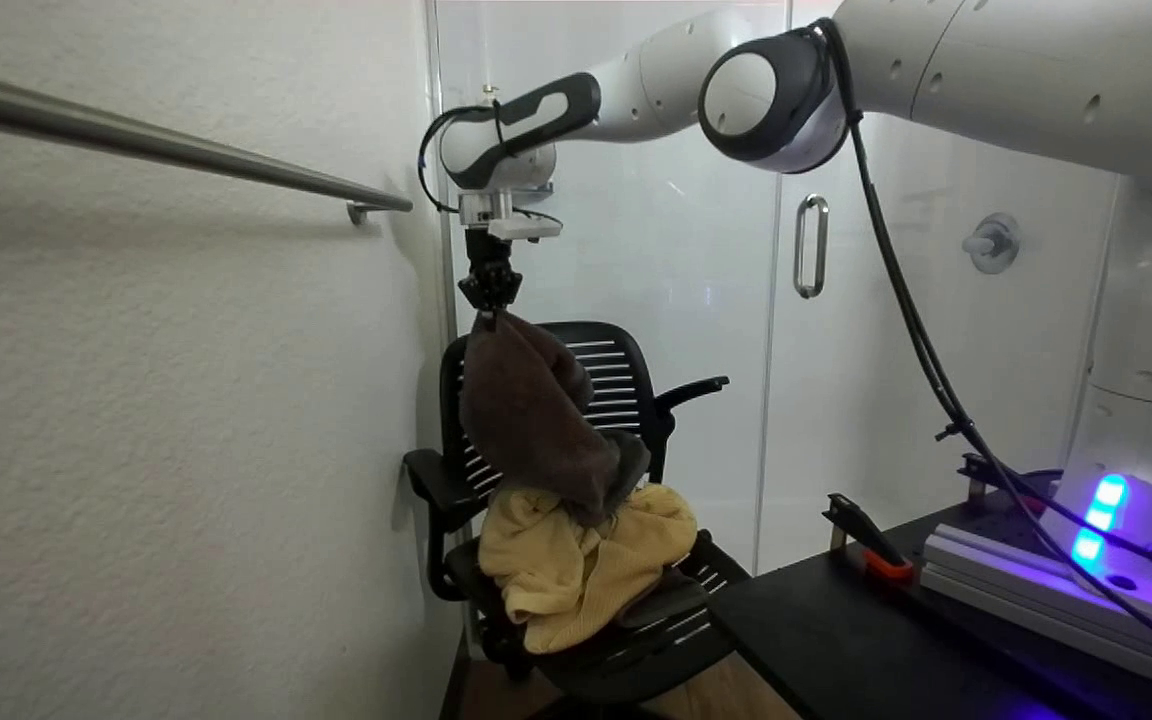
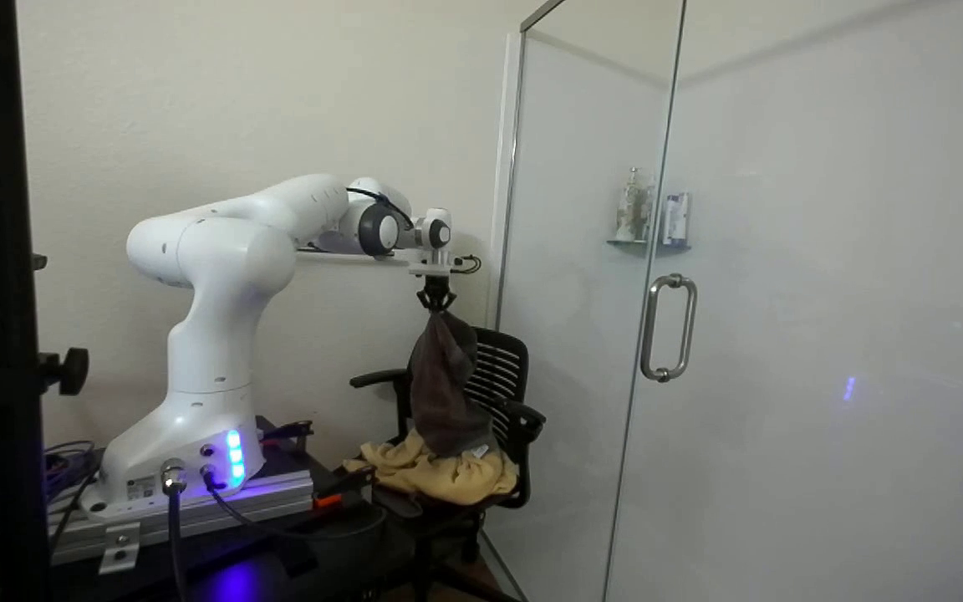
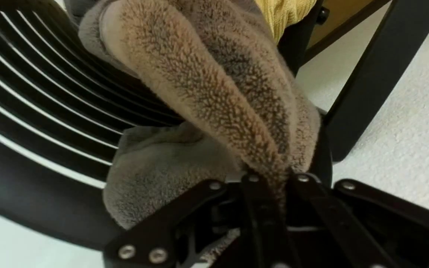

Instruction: Hang the dark towel on the back of the chair

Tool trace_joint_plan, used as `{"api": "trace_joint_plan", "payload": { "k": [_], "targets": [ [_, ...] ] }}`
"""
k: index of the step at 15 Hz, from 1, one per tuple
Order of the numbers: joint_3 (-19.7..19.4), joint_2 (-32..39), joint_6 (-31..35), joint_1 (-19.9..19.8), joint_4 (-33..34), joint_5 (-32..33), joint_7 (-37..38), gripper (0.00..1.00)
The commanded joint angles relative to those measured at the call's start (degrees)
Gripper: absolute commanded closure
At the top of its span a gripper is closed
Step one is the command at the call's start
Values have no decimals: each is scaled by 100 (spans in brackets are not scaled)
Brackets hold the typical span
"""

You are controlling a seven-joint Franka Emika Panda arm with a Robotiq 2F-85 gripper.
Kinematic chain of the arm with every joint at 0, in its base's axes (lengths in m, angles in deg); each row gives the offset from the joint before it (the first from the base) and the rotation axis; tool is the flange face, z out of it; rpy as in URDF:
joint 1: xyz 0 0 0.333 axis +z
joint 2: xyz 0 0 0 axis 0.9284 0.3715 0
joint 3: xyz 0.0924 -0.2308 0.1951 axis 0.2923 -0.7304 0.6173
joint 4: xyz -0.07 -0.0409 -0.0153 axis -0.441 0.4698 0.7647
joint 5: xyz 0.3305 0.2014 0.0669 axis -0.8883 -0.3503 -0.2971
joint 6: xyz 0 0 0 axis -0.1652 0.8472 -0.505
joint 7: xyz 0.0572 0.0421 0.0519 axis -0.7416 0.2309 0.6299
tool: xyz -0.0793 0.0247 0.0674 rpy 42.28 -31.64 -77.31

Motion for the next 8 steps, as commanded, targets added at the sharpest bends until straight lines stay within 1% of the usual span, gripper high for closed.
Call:
{"api": "trace_joint_plan", "payload": {
  "k": [1, 5, 8],
  "targets": [
    [-487, -822, -529, 427, -428, 515, 890, 97],
    [-903, -1447, -1056, 815, -508, 1027, 1936, 97],
    [-1150, -1890, -1451, 999, -608, 1299, 2638, 97]
  ]
}}
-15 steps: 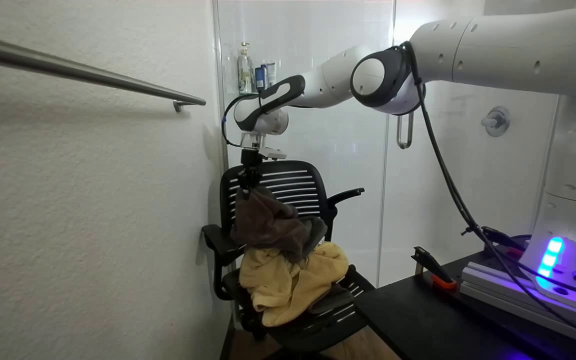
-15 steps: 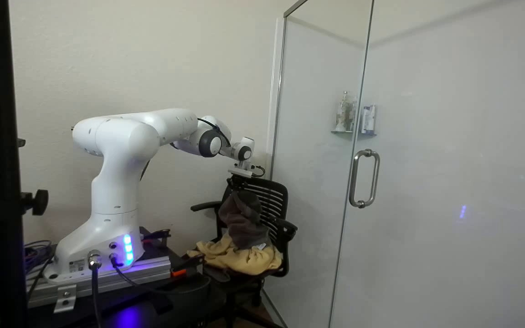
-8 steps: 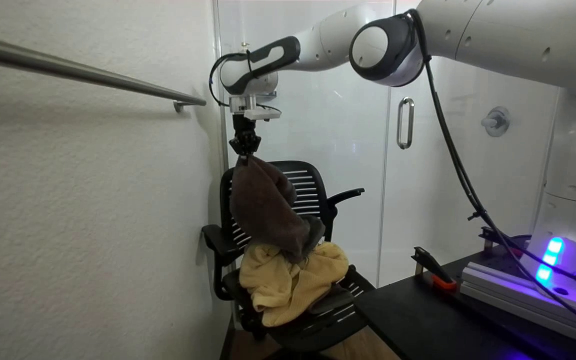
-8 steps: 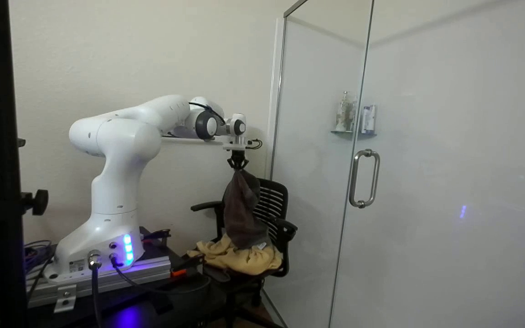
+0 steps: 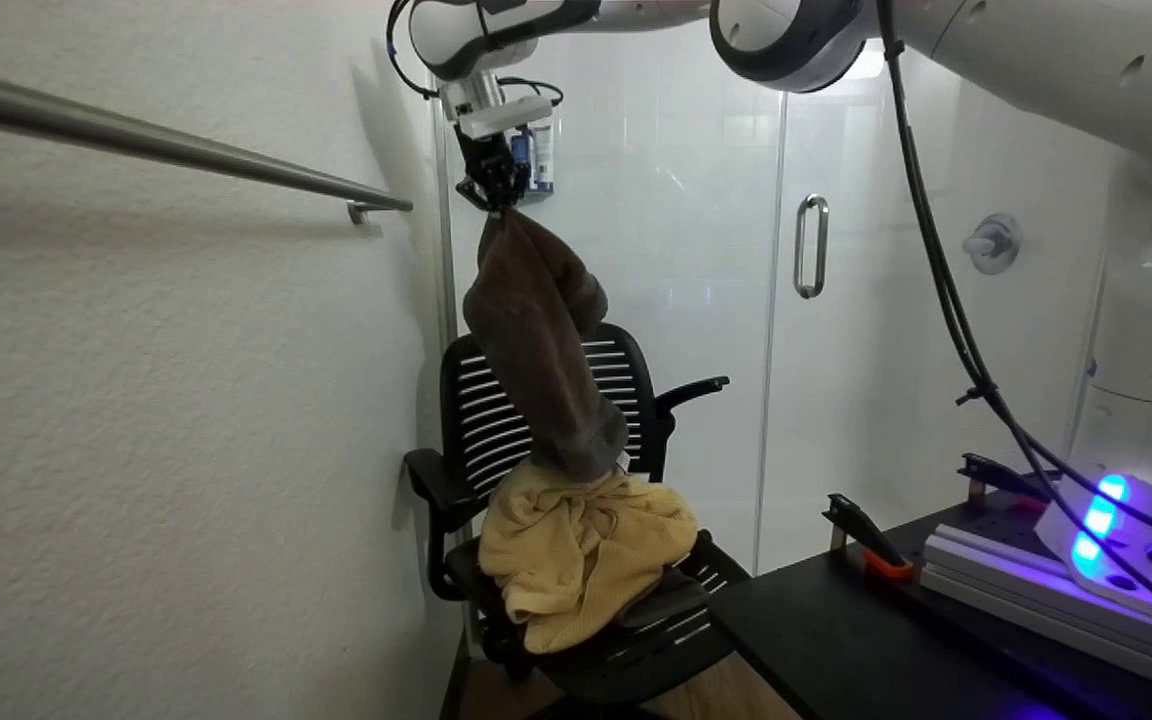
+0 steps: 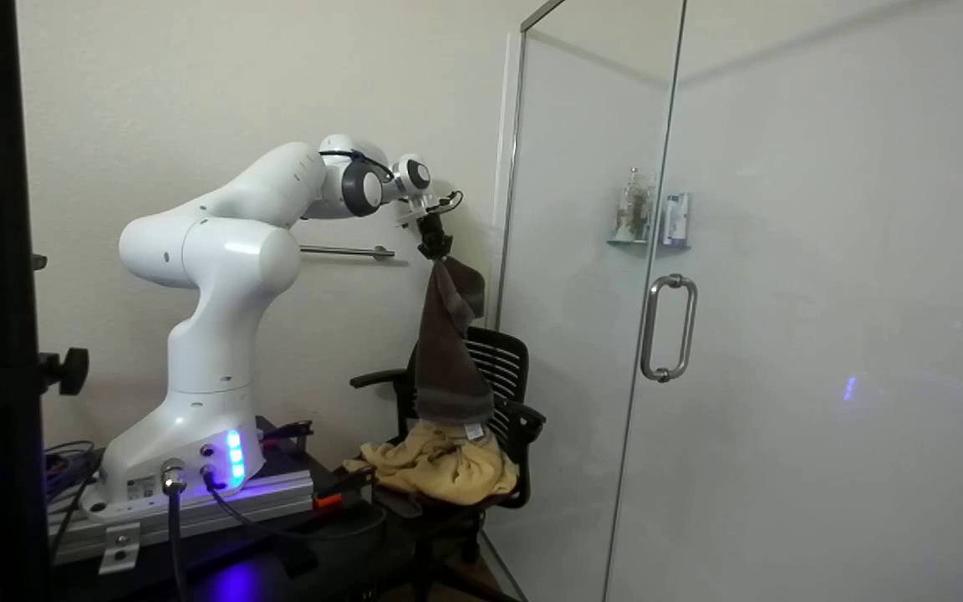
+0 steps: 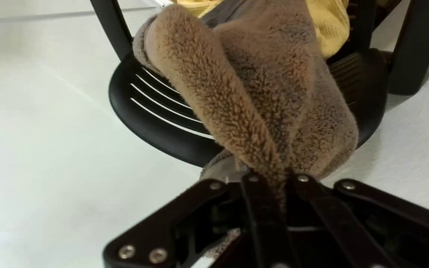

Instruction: Hang the dark towel on the back of the chair

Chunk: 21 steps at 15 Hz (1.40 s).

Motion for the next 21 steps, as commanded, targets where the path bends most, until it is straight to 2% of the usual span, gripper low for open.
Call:
{"api": "trace_joint_plan", "payload": {
  "k": [1, 5, 10, 13, 19, 20, 21],
  "targets": [
    [-297, -778, -339, 205, -589, 311, 660, 97],
    [-416, -1433, -350, 241, -1024, 575, 769, 97],
    [-400, -2485, -205, 151, -2056, 564, 697, 97],
    [-510, -3168, -481, 230, -2560, 772, 616, 97],
    [-578, -3422, -1505, 248, -2215, 1572, 205, 97],
    [-536, -3434, -1338, 149, -2296, 1543, 3, 97],
    [-433, -3436, -1011, -24, -2446, 1203, -328, 97]
  ]
}}
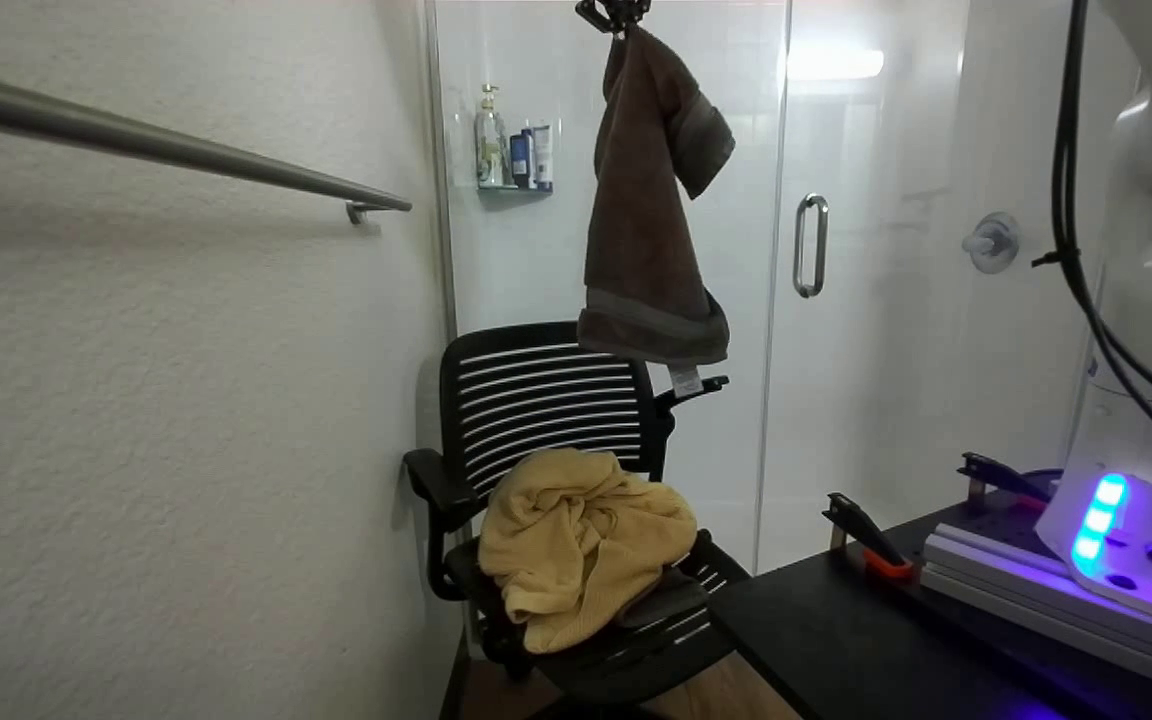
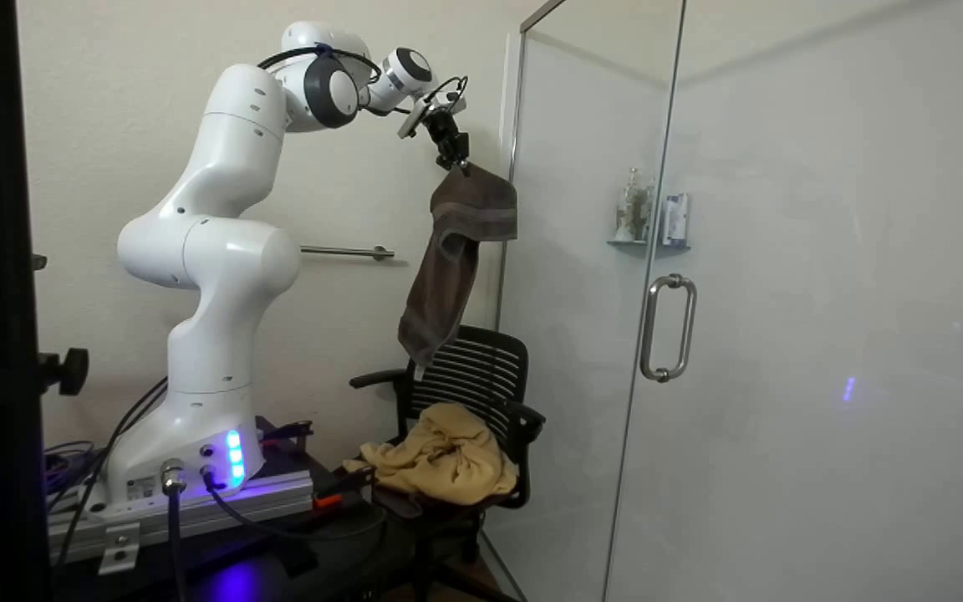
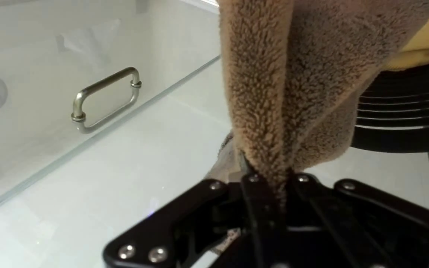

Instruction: Hang the dark towel on the back of the chair

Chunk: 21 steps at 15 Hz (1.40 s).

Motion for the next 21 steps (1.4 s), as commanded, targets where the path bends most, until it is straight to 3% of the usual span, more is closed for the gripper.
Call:
{"api": "trace_joint_plan", "payload": {
  "k": [1, 2, 5, 6, 10, 15, 18, 21],
  "targets": [
    [129, -16, 794, -256, -553, -447, -699, 97],
    [8, 18, 277, -71, -149, -205, -411, 89],
    [28, 116, 676, -159, -416, -365, -537, 89],
    [33, 130, 692, -162, -434, -365, -539, 97],
    [-85, 266, 2373, -630, -804, -818, -319, 97],
    [-144, 1032, 4555, -1434, -66, -1014, -779, 97],
    [58, 1428, 5175, -1644, 536, -1151, -1411, 97],
    [390, 1862, 5258, -1609, 1154, -1418, -2135, 97]
  ]
}}
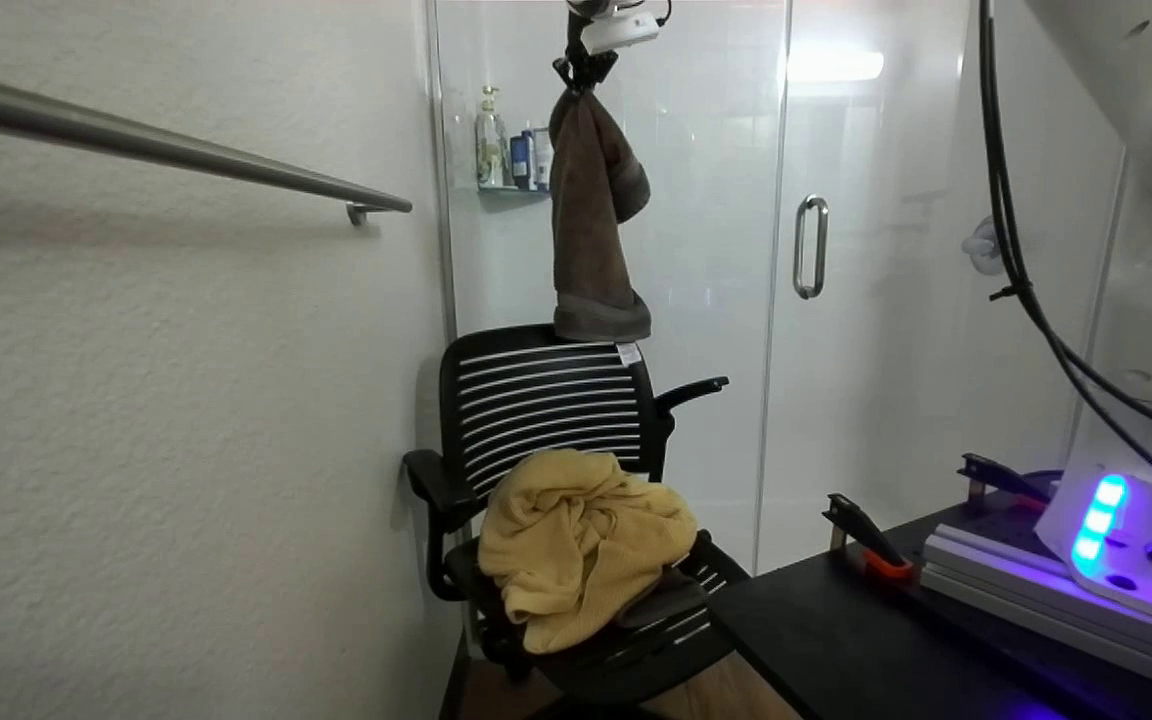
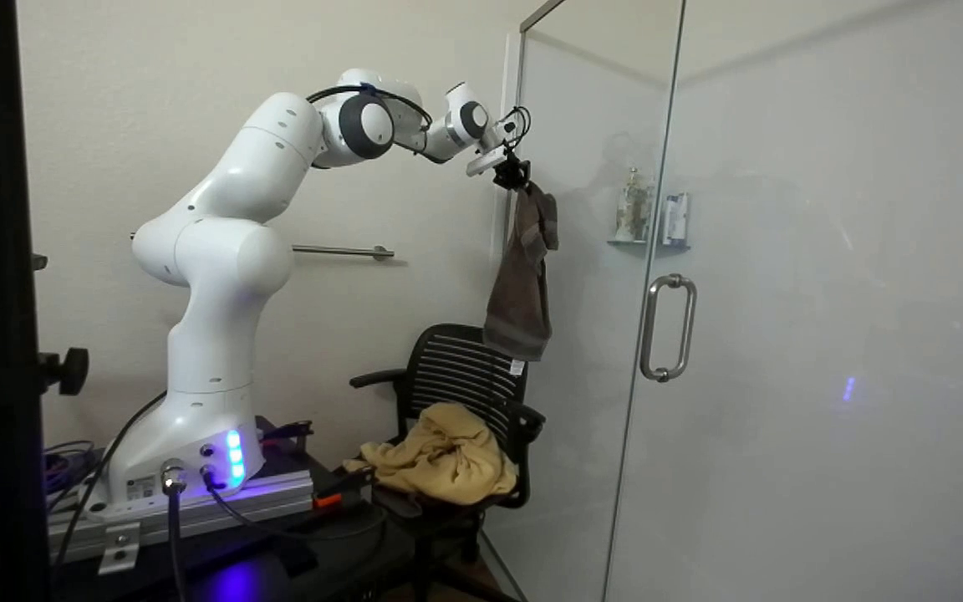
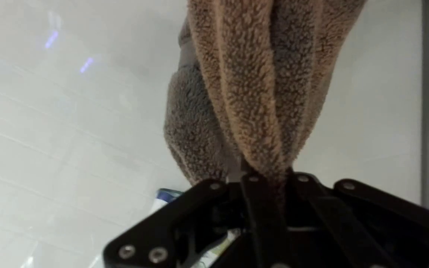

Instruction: Hang the dark towel on the back of the chair

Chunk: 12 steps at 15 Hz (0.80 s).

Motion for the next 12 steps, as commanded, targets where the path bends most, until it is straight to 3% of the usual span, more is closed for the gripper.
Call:
{"api": "trace_joint_plan", "payload": {
  "k": [1, 2, 6, 12],
  "targets": [
    [460, 674, 65, -57, 1012, -338, -947, 97],
    [851, 806, -37, -218, 1245, -199, -1212, 97],
    [1301, 1101, -126, -315, 1886, -237, -2592, 97],
    [1331, 1127, -50, -366, 2355, -249, -3815, 97]
  ]
}}
